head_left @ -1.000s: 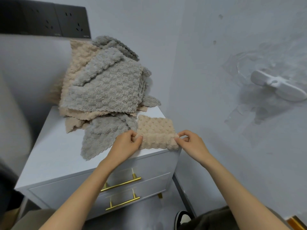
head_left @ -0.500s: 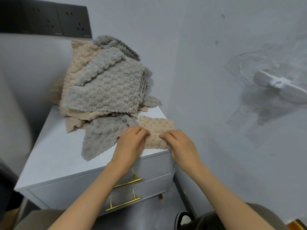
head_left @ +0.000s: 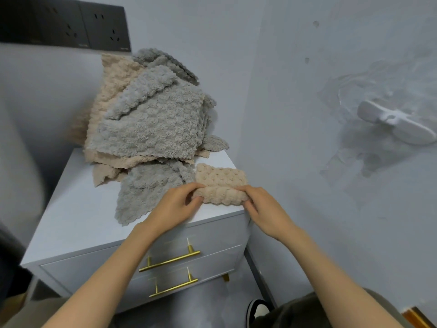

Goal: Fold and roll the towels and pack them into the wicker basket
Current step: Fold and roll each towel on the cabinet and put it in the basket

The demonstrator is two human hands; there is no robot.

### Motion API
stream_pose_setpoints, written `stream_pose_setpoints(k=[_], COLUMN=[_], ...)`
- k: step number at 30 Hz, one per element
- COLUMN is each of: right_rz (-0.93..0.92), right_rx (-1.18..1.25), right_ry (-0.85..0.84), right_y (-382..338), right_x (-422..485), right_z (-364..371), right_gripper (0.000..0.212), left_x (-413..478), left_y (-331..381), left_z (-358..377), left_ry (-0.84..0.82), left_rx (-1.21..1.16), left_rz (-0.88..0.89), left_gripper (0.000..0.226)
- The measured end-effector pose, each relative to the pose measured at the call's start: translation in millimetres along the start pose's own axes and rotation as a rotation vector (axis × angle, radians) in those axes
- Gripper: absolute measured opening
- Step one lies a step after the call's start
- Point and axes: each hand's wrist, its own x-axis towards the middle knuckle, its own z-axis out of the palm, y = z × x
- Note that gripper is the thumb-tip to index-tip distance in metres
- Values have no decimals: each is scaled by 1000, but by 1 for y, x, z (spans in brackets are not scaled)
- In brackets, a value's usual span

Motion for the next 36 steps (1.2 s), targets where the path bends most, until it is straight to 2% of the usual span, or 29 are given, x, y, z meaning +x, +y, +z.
stream_pose_setpoints(k=[2, 4, 9, 11, 13, 17, 20, 22, 25, 30, 32, 36], right_rz=[82, 158, 347, 444, 484, 317, 10, -144, -193, -191, -174, -121], right_rx=[117, 231, 468, 489, 392, 78, -41, -133, -207, -249, -238, -222], right_ry=[10, 51, 83, 144, 226, 349, 396, 369, 299, 141, 125, 88], right_y=[0, 0, -4, -4, -6, -8, -11, -11, -8, -3, -1, -9], right_x=[2, 3, 6, 8, 10, 13, 14, 13, 8, -1, -2, 0], right_z=[-5, -9, -13, -11, -6, 2, 7, 10, 8, 4, 5, 1], right_gripper=[22, 15, 16, 16, 15, 18, 24, 28, 31, 44, 44, 43], left_x=[2, 4, 8, 9, 10, 9, 9, 9, 7, 1, 0, 0], left_y=[-1, 0, 11, 13, 15, 16, 14, 12, 7, 2, 0, 3], left_z=[-2, -3, 1, 5, 6, 5, 9, 13, 14, 5, 3, 1], left_ry=[-5, -3, -11, 16, 75, 219, 285, 299, 257, 24, -17, 7], left_rx=[-73, -88, -8, -2, 38, 199, 264, 313, 335, 294, 256, 195], left_rz=[-59, -106, -213, -266, -294, -216, -14, 129, 251, 164, 151, 104], left_gripper=[31, 16, 17, 17, 20, 17, 12, 13, 21, 52, 50, 39])
